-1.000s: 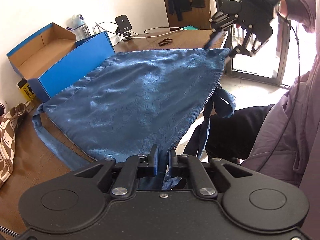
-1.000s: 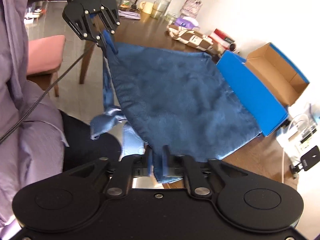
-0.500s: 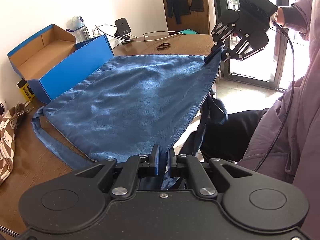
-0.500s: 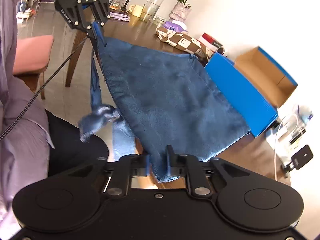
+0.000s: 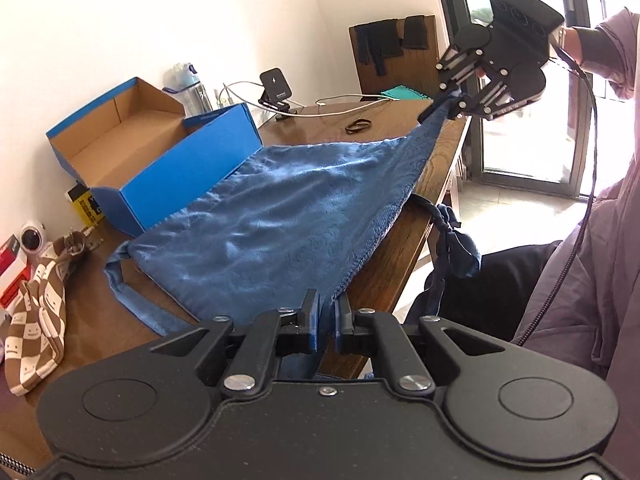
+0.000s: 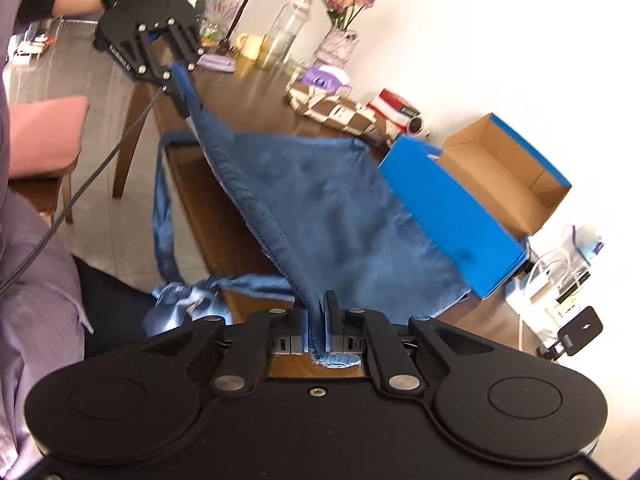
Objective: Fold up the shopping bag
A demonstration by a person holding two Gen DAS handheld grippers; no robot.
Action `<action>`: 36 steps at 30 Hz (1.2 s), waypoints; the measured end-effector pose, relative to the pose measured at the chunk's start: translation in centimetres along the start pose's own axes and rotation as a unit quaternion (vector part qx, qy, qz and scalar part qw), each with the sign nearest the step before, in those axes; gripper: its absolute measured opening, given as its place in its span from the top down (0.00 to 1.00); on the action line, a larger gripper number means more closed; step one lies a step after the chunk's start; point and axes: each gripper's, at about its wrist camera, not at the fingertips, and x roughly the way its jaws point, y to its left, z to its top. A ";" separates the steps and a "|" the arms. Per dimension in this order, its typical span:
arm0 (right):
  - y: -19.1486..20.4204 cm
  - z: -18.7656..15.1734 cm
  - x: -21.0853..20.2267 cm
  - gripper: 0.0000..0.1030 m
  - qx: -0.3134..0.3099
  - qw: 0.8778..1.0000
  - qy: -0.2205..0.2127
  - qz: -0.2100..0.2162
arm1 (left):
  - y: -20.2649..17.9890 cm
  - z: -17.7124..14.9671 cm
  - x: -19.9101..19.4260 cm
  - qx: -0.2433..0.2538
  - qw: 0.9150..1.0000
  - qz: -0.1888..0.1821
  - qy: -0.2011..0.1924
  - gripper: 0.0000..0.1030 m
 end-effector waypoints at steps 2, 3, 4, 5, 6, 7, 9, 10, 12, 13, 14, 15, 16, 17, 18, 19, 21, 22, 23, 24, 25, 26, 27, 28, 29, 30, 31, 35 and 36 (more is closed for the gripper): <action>-0.3 0.4 -0.6 0.94 0.002 1.000 -0.004 -0.003 | 0.1 0.5 -0.7 0.006 1.000 0.001 -0.009 0.92; -0.7 0.7 -0.9 0.94 0.003 1.000 -0.007 -0.005 | 0.3 0.9 -1.2 0.010 1.000 0.000 -0.015 0.93; -1.0 0.9 -1.2 0.94 0.004 1.000 -0.009 -0.006 | 0.6 1.3 -1.6 0.015 1.000 0.002 -0.020 0.92; -1.3 1.1 -1.5 0.94 0.005 1.000 -0.011 -0.008 | 0.9 1.6 -2.1 0.021 0.999 0.003 -0.024 0.92; -1.6 1.3 -1.8 0.94 0.006 1.000 -0.014 -0.011 | 1.1 1.7 -2.2 0.023 0.999 0.004 -0.025 0.92; -1.9 1.4 -2.0 0.94 0.008 1.000 -0.018 -0.015 | 1.7 2.2 -2.5 0.027 0.999 0.010 -0.027 0.92; -3.0 2.0 -2.3 0.94 0.017 0.999 -0.028 -0.027 | 2.5 2.7 -2.7 0.035 0.999 0.020 -0.031 0.92; -3.2 2.2 -2.4 0.94 0.015 0.999 -0.031 -0.031 | 2.6 2.9 -2.7 0.036 0.999 0.023 -0.032 0.92; -3.4 2.5 -2.4 0.94 0.013 0.999 -0.033 -0.034 | 2.6 2.9 -2.6 0.037 0.999 0.022 -0.031 0.92; -3.5 2.6 -2.5 0.94 0.013 0.999 -0.034 -0.033 | 2.4 2.7 -2.5 0.037 0.999 0.020 -0.030 0.92; -3.5 2.7 -2.5 0.94 0.013 0.999 -0.036 -0.033 | 2.3 2.5 -2.4 0.036 0.999 0.018 -0.029 0.92; -3.5 2.6 -2.6 0.94 0.012 0.999 -0.035 -0.032 | 2.1 2.2 -2.2 0.033 0.999 0.013 -0.027 0.92; -3.4 2.5 -2.5 0.94 0.010 0.999 -0.033 -0.032 | 1.9 2.0 -2.0 0.030 0.999 0.009 -0.025 0.92; -3.3 2.4 -2.4 0.94 0.011 0.999 -0.029 -0.029 | 1.6 1.8 -1.9 0.027 0.999 0.007 -0.025 0.93; -3.3 2.3 -2.4 0.94 0.011 0.999 -0.026 -0.028 | 1.2 1.4 -1.5 0.017 1.000 -0.002 -0.025 0.93; -2.9 1.9 -1.9 0.94 0.001 0.999 -0.015 -0.033 | 0.5 1.0 -1.2 0.014 0.999 -0.012 -0.026 0.92; -2.1 1.2 -1.0 0.94 -0.018 0.999 0.007 -0.044 | -1.1 0.1 0.2 0.022 0.999 -0.030 -0.016 0.92; -1.4 -0.1 0.3 0.94 -0.025 0.998 0.033 -0.043 | -1.6 -0.4 0.9 0.025 0.999 -0.035 -0.006 0.92; -0.9 -0.6 0.8 0.94 -0.025 0.998 0.041 -0.039 | -1.9 -0.7 1.4 0.027 0.999 -0.032 0.001 0.92; -0.5 -1.2 1.2 0.94 -0.025 0.998 0.048 -0.034 | -2.3 -1.1 1.9 0.030 0.999 -0.029 0.008 0.92; -0.2 -1.5 1.4 0.94 -0.021 0.998 0.050 -0.031 | -2.6 -1.5 2.3 0.033 0.999 -0.026 0.015 0.91; 0.0 -1.6 1.4 0.94 -0.019 0.998 0.050 -0.031 | -2.7 -1.7 2.5 0.037 0.999 -0.020 0.016 0.89; 0.1 -1.6 1.3 0.94 -0.018 0.998 0.050 -0.030 | -2.8 -1.9 2.7 0.040 0.999 -0.015 0.018 0.85; 0.1 -1.6 1.1 0.94 -0.015 0.998 0.049 -0.029 | -2.9 -2.3 2.8 0.046 0.999 -0.014 0.019 0.72; 0.1 -1.5 0.9 0.94 -0.008 0.999 0.046 -0.027 | -2.9 -2.4 2.8 0.046 0.999 -0.015 0.018 0.58; 0.0 -1.5 0.7 0.93 -0.004 0.999 0.044 -0.026 | -2.9 -2.5 2.7 0.047 0.999 -0.016 0.018 0.51; 0.0 -1.4 0.6 0.93 0.000 0.999 0.043 -0.025 | -3.0 -2.8 2.8 0.050 0.998 -0.019 0.022 0.45; -0.4 -1.6 0.4 0.93 0.008 0.998 0.044 -0.031 | -3.6 -3.5 3.2 0.084 0.996 -0.006 0.035 0.45; -0.5 -1.7 0.4 0.93 0.013 0.998 0.043 -0.033 | -3.7 -3.5 3.3 0.088 0.996 -0.001 0.034 0.45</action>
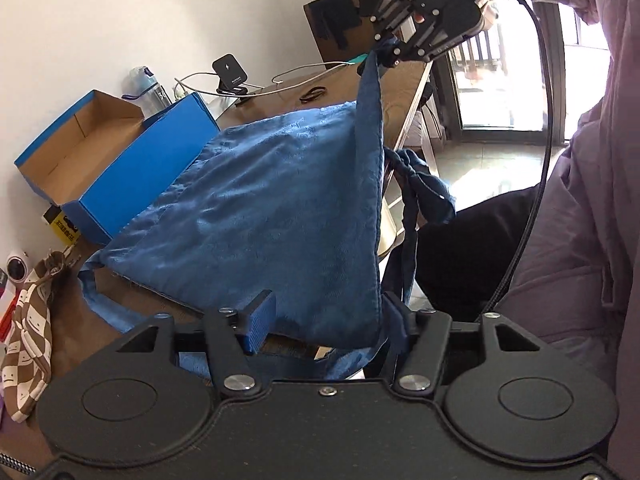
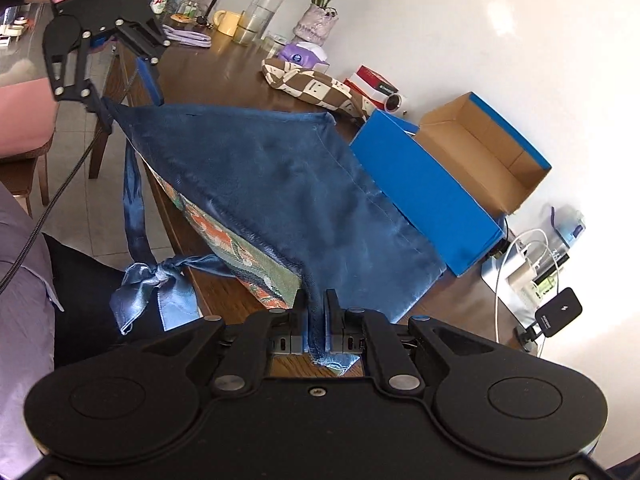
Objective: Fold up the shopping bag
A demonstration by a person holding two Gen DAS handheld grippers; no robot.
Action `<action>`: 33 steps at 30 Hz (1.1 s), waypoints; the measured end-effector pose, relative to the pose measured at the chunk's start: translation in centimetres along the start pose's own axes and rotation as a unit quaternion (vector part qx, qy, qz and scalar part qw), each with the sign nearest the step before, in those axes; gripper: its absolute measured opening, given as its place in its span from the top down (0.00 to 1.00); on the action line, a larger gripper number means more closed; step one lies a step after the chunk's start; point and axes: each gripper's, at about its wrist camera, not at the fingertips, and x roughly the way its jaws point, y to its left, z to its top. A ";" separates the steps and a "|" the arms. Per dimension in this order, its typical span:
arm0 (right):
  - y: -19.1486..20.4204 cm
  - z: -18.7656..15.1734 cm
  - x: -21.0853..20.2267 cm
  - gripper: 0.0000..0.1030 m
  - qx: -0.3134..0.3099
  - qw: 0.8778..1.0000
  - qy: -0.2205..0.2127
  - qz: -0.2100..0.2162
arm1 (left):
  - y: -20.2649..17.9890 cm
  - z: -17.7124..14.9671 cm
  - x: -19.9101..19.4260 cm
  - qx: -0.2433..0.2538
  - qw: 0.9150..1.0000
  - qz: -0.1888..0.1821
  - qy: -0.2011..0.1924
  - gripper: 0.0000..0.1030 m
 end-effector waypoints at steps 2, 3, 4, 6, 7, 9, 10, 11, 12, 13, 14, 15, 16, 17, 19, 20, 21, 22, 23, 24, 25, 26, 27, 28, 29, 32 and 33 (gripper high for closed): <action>-0.1 -0.1 -0.1 0.93 0.004 1.000 0.001 0.000 | -0.1 0.0 0.1 0.006 1.000 0.010 -0.002 0.45; 0.0 -0.1 -0.1 0.93 0.003 1.000 0.001 -0.001 | 0.1 0.1 0.1 0.006 1.000 0.011 -0.002 0.46; 0.0 -0.2 -0.1 0.93 0.003 1.000 0.001 -0.001 | 0.1 0.2 0.1 0.005 1.000 0.008 -0.002 0.52; 0.0 -0.2 -0.1 0.93 0.002 1.000 0.002 0.000 | 0.6 0.3 0.0 -0.004 1.000 -0.012 -0.001 0.73; -0.1 -0.2 -0.2 0.93 0.002 1.000 0.002 0.001 | 0.8 0.4 0.0 -0.009 1.000 -0.019 -0.002 0.80; 0.0 -0.2 -0.4 0.93 0.002 1.000 0.003 0.002 | 1.2 0.5 -0.3 -0.021 0.999 -0.037 -0.003 0.89; 0.0 -0.3 -0.5 0.93 0.001 1.000 0.003 0.003 | 1.5 0.7 -0.4 -0.031 0.998 -0.049 -0.003 0.90; 0.1 -0.3 -0.5 0.93 -0.002 1.000 0.005 0.004 | 1.9 0.8 -0.7 -0.041 0.998 -0.056 -0.008 0.91; 0.3 -0.5 -0.4 0.93 -0.009 1.000 0.012 0.006 | 2.4 0.8 -0.9 -0.051 0.997 -0.060 -0.015 0.91; 0.6 -0.7 -0.2 0.88 -0.021 1.000 0.015 0.004 | 2.6 0.9 -1.0 -0.056 0.996 -0.061 -0.019 0.92; 0.9 -0.9 0.0 0.81 -0.033 0.999 0.018 0.003 | 2.9 1.0 -1.1 -0.062 0.996 -0.063 -0.024 0.92; 1.1 -1.0 0.2 0.63 -0.046 0.999 0.021 0.001 | 3.2 1.0 -1.2 -0.067 0.995 -0.064 -0.028 0.92; 1.5 -1.4 0.7 0.50 -0.055 0.998 0.022 -0.001 | 3.4 1.2 -1.3 -0.070 0.995 -0.065 -0.032 0.93; 1.8 -1.8 1.1 0.48 -0.065 0.998 0.022 -0.002 | 3.6 1.4 -1.3 -0.072 0.995 -0.066 -0.035 0.93; 1.9 -2.3 1.8 0.47 -0.065 0.998 0.010 -0.003 | 3.5 1.7 -1.4 -0.072 0.995 -0.066 -0.035 0.93; 1.8 -2.4 2.0 0.47 -0.062 0.998 0.007 -0.004 | 3.5 1.7 -1.4 -0.073 0.994 -0.067 -0.036 0.93; 1.7 -2.4 2.1 0.48 -0.059 0.998 0.005 -0.004 | 3.6 1.7 -1.6 -0.076 0.994 -0.068 -0.037 0.93; 1.4 -2.3 2.2 0.53 -0.052 0.999 0.005 0.004 | 3.7 1.7 -1.7 -0.079 0.994 -0.069 -0.038 0.93; 1.2 -2.2 2.3 0.61 -0.045 0.999 0.004 0.012 | 3.7 1.8 -1.9 -0.080 0.994 -0.067 -0.039 0.93; 1.1 -2.2 2.3 0.88 -0.040 0.999 0.004 0.019 | 3.7 1.8 -2.0 -0.080 0.994 -0.066 -0.039 0.93; 0.9 -2.0 2.2 0.94 -0.029 0.999 0.003 0.030 | 3.8 1.8 -2.6 -0.084 0.994 -0.065 -0.041 0.93; 0.8 -1.6 1.7 0.94 -0.019 0.999 -0.001 0.037 | 3.9 1.9 -3.3 -0.089 0.993 -0.066 -0.047 0.94; 0.7 -1.3 1.2 0.95 -0.019 0.999 -0.001 0.046 | 4.0 2.0 -3.7 -0.091 0.992 -0.068 -0.051 0.94; 0.7 -1.3 1.0 0.97 -0.018 0.999 -0.001 0.050 | 4.3 2.5 -5.4 -0.096 0.990 -0.067 -0.074 0.94; 0.4 -0.6 -0.1 0.97 -0.007 0.998 -0.002 0.070 | 4.8 2.9 -6.5 -0.103 0.989 -0.063 -0.091 0.94; -2.3 1.4 -3.6 0.97 0.037 0.993 -0.046 0.106 | 7.4 3.8 -8.8 -0.125 0.982 -0.048 -0.133 0.94; -2.7 1.6 -3.8 0.97 0.042 0.992 -0.051 0.107 | 8.7 4.1 -8.9 -0.131 0.979 -0.043 -0.147 0.94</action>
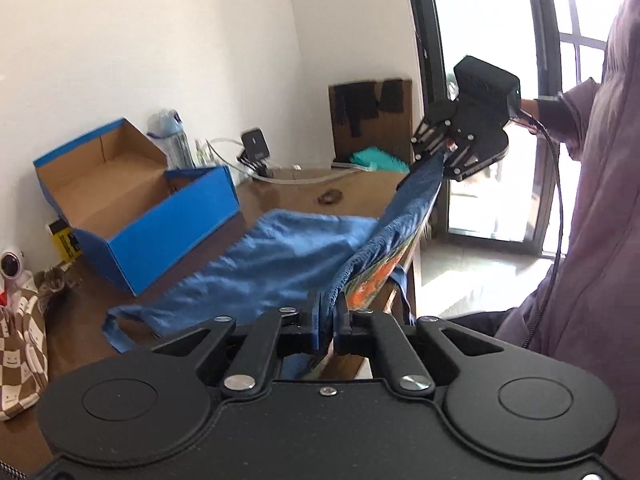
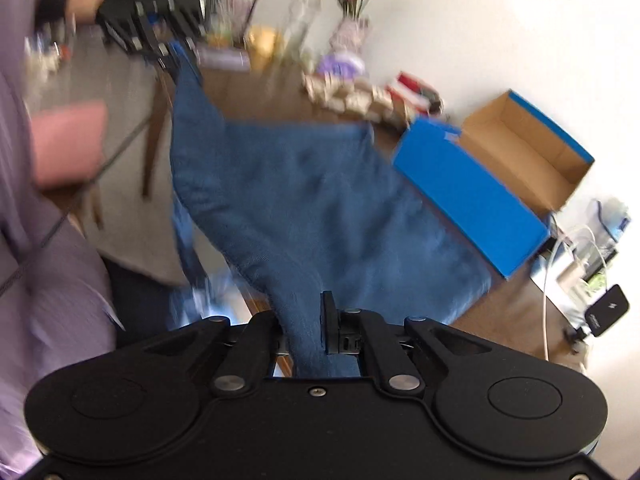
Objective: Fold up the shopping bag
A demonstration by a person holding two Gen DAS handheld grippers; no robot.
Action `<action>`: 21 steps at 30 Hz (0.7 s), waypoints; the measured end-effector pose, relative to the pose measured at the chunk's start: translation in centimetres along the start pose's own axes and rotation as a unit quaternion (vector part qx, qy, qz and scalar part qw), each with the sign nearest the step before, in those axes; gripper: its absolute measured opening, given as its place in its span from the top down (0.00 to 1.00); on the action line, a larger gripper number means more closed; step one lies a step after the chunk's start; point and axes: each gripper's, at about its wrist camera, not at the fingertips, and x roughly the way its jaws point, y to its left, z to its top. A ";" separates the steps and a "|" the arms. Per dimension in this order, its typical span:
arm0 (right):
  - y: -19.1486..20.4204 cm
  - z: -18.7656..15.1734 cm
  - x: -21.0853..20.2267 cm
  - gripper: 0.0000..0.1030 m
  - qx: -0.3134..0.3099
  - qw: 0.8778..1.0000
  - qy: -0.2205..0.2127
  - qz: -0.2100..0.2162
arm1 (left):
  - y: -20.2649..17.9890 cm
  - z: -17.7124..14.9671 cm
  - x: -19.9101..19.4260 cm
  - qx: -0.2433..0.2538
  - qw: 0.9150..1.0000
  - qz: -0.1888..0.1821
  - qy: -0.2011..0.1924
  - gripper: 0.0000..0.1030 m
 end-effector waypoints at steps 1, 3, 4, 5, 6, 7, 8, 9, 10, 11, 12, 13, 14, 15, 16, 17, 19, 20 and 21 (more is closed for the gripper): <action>-1.3 0.7 -0.7 0.97 0.017 1.000 -0.019 0.004 | 0.5 0.2 0.2 0.000 1.000 0.003 -0.004 0.94; -3.8 1.5 -0.9 0.97 0.045 0.998 -0.046 0.007 | 1.7 0.7 1.4 0.001 1.000 0.009 -0.009 0.94; -5.2 1.9 0.0 0.96 0.048 0.998 -0.043 0.009 | 2.7 0.8 2.4 -0.004 1.000 0.009 -0.012 0.94; -6.5 2.2 0.8 0.96 0.051 0.998 -0.041 0.011 | 3.8 1.0 3.2 -0.011 1.000 0.011 -0.016 0.94; -7.3 2.3 1.5 0.96 0.054 0.998 -0.035 0.014 | 4.5 1.0 3.5 -0.018 1.000 0.009 -0.020 0.94; -8.9 2.7 2.8 0.96 0.064 0.997 -0.026 0.021 | 5.7 1.3 4.0 -0.030 0.999 0.004 -0.026 0.94; -10.5 3.1 4.1 0.96 0.075 0.997 -0.017 0.028 | 7.1 1.5 4.7 -0.037 0.999 0.012 -0.028 0.95; -10.8 3.1 4.4 0.96 0.078 0.996 -0.016 0.033 | 7.8 1.5 5.1 -0.040 0.999 0.016 -0.026 0.94; -12.3 3.2 5.5 0.95 0.092 0.995 -0.013 0.048 | 9.1 1.3 6.5 -0.045 0.999 0.023 -0.013 0.94; -14.6 3.3 7.6 0.95 0.122 0.991 0.002 0.062 | 10.4 1.1 7.8 -0.050 0.998 0.030 0.000 0.94; -16.0 3.1 9.4 0.94 0.141 0.987 0.020 0.070 | 11.2 0.5 9.3 -0.057 0.997 0.037 0.019 0.94; -16.8 2.8 11.1 0.91 0.155 0.984 0.041 0.073 | 12.0 -0.1 10.9 -0.064 0.996 0.044 0.040 0.94; -17.6 2.5 12.7 0.88 0.168 0.981 0.061 0.076 | 12.7 -1.4 13.1 -0.079 0.992 0.067 0.069 0.93; -18.0 2.2 14.1 0.80 0.177 0.978 0.076 0.074 | 13.0 -2.3 14.5 -0.091 0.988 0.079 0.092 0.92; -18.3 1.6 15.9 0.78 0.188 0.974 0.103 0.072 | 13.1 -2.8 15.1 -0.099 0.986 0.086 0.104 0.88; -18.6 1.0 17.7 0.75 0.197 0.969 0.129 0.070 | 13.0 -3.5 15.7 -0.108 0.983 0.097 0.115 0.80; -18.4 0.2 18.9 0.68 0.203 0.965 0.151 0.063 | 12.7 -4.3 15.1 -0.115 0.979 0.122 0.116 0.62; -18.2 -0.4 19.1 0.68 0.207 0.964 0.157 0.062 | 12.7 -4.4 14.4 -0.128 0.977 0.131 0.114 0.52; -18.2 -1.0 18.7 0.68 0.217 0.963 0.150 0.059 | 13.1 -4.4 13.8 -0.147 0.974 0.134 0.109 0.46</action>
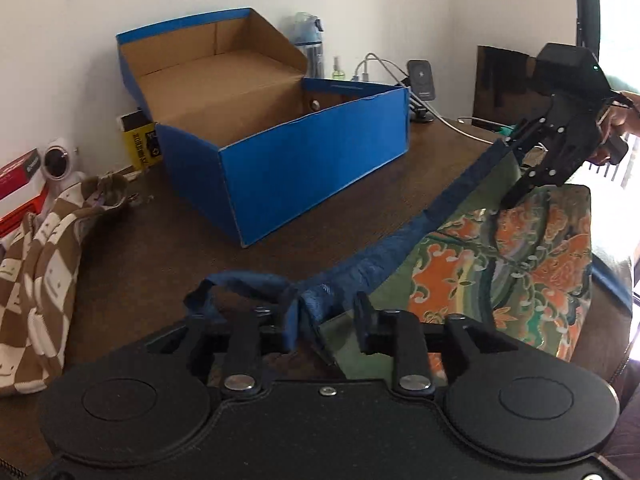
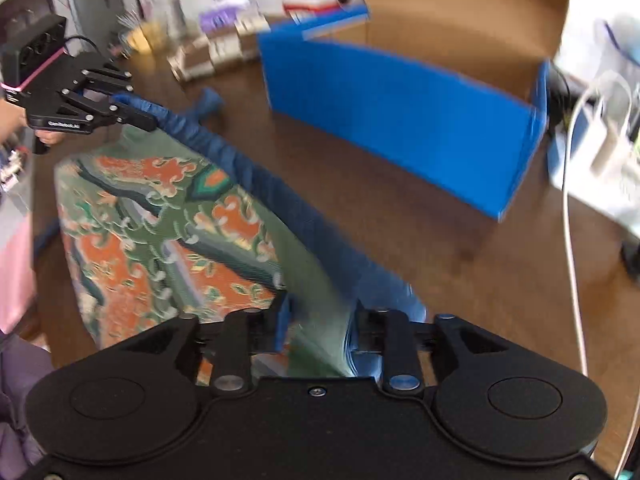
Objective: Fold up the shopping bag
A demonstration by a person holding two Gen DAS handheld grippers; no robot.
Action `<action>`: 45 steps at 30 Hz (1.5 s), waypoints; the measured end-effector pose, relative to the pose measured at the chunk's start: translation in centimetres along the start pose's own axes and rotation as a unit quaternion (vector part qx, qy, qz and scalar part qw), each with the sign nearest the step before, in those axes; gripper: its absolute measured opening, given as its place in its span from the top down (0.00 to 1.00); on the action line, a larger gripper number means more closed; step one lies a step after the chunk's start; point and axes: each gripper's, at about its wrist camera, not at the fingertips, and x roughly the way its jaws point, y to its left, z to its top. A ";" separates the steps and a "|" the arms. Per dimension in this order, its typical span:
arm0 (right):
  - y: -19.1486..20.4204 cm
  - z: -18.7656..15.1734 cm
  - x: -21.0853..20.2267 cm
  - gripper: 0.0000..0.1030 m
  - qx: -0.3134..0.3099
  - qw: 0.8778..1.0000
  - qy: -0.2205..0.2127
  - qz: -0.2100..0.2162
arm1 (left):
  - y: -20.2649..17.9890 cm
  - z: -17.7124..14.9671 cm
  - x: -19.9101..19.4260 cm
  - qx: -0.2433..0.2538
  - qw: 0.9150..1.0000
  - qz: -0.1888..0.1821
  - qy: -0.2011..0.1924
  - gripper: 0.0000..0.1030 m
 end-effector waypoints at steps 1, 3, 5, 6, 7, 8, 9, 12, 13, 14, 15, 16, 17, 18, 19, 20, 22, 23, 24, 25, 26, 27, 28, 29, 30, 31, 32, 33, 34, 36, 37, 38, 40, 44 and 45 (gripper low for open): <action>0.0 -0.3 -0.2 0.68 0.007 1.000 -0.005 0.001 | 0.6 -0.1 -0.7 -0.028 1.000 -0.004 0.000 0.35; -0.6 -1.2 -1.1 0.67 0.042 0.999 -0.023 0.009 | 1.8 -0.3 -2.1 -0.084 0.996 -0.013 -0.001 0.29; -1.4 -2.1 -1.6 0.67 0.093 0.995 -0.039 0.024 | 2.2 -0.9 -3.5 -0.145 0.989 -0.020 -0.005 0.28; -1.7 -2.4 -1.7 0.66 0.113 0.992 -0.045 0.030 | 2.4 -0.8 -3.6 -0.152 0.988 -0.023 -0.004 0.28; -1.9 -3.0 -1.8 0.66 0.129 0.989 -0.058 0.030 | 1.7 -1.0 -3.9 -0.151 0.988 -0.028 -0.005 0.28; -2.1 -3.0 -1.8 0.66 0.134 0.989 -0.061 0.030 | 0.9 -0.9 -4.2 -0.142 0.989 -0.027 -0.007 0.28; -2.3 -2.8 -1.8 0.66 0.137 0.988 -0.062 0.030 | 0.3 -1.0 -4.2 -0.137 0.990 -0.028 -0.005 0.28; -2.2 -3.1 -1.5 0.69 0.144 0.988 -0.058 0.018 | -1.1 -1.4 -3.9 -0.127 0.991 -0.033 0.006 0.28; -2.2 -3.0 -1.6 0.70 0.145 0.988 -0.059 0.018 | -1.4 -1.8 -3.8 -0.125 0.992 -0.033 0.014 0.28; -2.2 -3.1 -1.7 0.72 0.144 0.988 -0.063 0.015 | -1.6 -2.2 -3.9 -0.120 0.992 -0.034 0.017 0.28; -2.2 -3.4 -1.9 0.75 0.143 0.988 -0.064 0.012 | -1.7 -2.4 -3.7 -0.119 0.992 -0.036 0.017 0.28; -2.0 -3.5 -1.8 0.76 0.136 0.988 -0.066 0.006 | -1.7 -2.6 -3.7 -0.119 0.992 -0.045 0.017 0.29; -1.8 -3.6 -1.7 0.76 0.130 0.989 -0.068 0.001 | -1.9 -2.8 -3.6 -0.114 0.991 -0.072 0.023 0.31; -1.7 -3.8 -1.7 0.77 0.130 0.989 -0.068 0.000 | -2.0 -3.0 -3.6 -0.107 0.991 -0.082 0.026 0.32; -1.5 -3.8 -1.6 0.77 0.128 0.989 -0.068 -0.005 | -2.1 -3.2 -3.4 -0.098 0.991 -0.089 0.033 0.36; -1.3 -3.9 -1.5 0.78 0.127 0.990 -0.068 -0.009 | -2.2 -3.4 -3.3 -0.089 0.991 -0.095 0.039 0.42; -1.0 -3.8 -1.5 0.79 0.125 0.990 -0.069 -0.015 | -2.2 -3.7 -3.3 -0.093 0.990 -0.103 0.042 0.56; -0.9 -3.8 -1.5 0.79 0.125 0.990 -0.069 -0.018 | -2.1 -3.7 -3.6 -0.098 0.988 -0.111 0.038 0.66; -0.8 -3.9 -1.5 0.79 0.125 0.990 -0.070 -0.019 | -2.0 -3.7 -3.8 -0.104 0.987 -0.115 0.033 0.70; -0.6 -3.9 -1.4 0.79 0.123 0.990 -0.070 -0.023 | -2.0 -3.7 -3.9 -0.107 0.987 -0.114 0.032 0.71; -0.3 -3.9 -1.4 0.79 0.118 0.990 -0.072 -0.029 | -1.9 -3.7 -3.9 -0.110 0.987 -0.115 0.036 0.71; -0.3 -4.0 -1.4 0.79 0.118 0.990 -0.072 -0.030 | -1.8 -3.7 -3.9 -0.114 0.986 -0.117 0.039 0.72; -0.1 -4.0 -1.4 0.80 0.115 0.990 -0.072 -0.035 | -1.7 -3.7 -3.9 -0.117 0.985 -0.118 0.043 0.72; 0.2 -4.0 -1.4 0.80 0.112 0.990 -0.071 -0.040 | -1.5 -3.6 -3.9 -0.128 0.983 -0.121 0.047 0.72; 0.3 -3.9 -1.4 0.80 0.108 0.991 -0.071 -0.044 | -1.5 -3.6 -3.9 -0.135 0.982 -0.124 0.050 0.72; 0.5 -3.9 -1.4 0.80 0.102 0.991 -0.070 -0.049 | -1.1 -3.4 -4.1 -0.150 0.979 -0.126 0.057 0.72; 0.8 -3.8 -1.3 0.80 0.097 0.991 -0.068 -0.055 | -0.8 -3.2 -4.4 -0.162 0.977 -0.125 0.057 0.71; 1.1 -3.8 -1.3 0.80 0.091 0.992 -0.067 -0.061 | -0.5 -3.1 -4.6 -0.174 0.975 -0.123 0.057 0.71; 1.4 -3.7 -1.2 0.80 0.084 0.992 -0.065 -0.068 | -0.2 -3.0 -4.8 -0.186 0.973 -0.122 0.056 0.71; 1.9 -3.6 -1.1 0.80 0.074 0.992 -0.062 -0.079 | -0.3 -2.8 -4.2 -0.197 0.972 -0.102 0.076 0.71; 2.0 -3.5 -1.1 0.80 0.072 0.992 -0.061 -0.083 | -0.6 -2.8 -3.9 -0.196 0.972 -0.091 0.086 0.73; 2.2 -3.5 -1.0 0.80 0.069 0.992 -0.060 -0.086 | -1.2 -2.7 -3.3 -0.184 0.975 -0.075 0.103 0.80; 2.1 -3.5 -1.0 0.80 0.072 0.991 -0.061 -0.090 | -2.3 -2.6 -2.6 -0.169 0.976 -0.055 0.128 0.82; 1.9 -3.5 -2.0 0.69 0.080 0.989 -0.075 -0.096 | -3.7 -2.4 -2.6 -0.147 0.979 -0.028 0.140 0.83; 1.8 -3.6 -3.2 0.62 0.090 0.987 -0.081 -0.104 | -3.8 -2.4 -2.6 -0.144 0.979 -0.025 0.140 0.83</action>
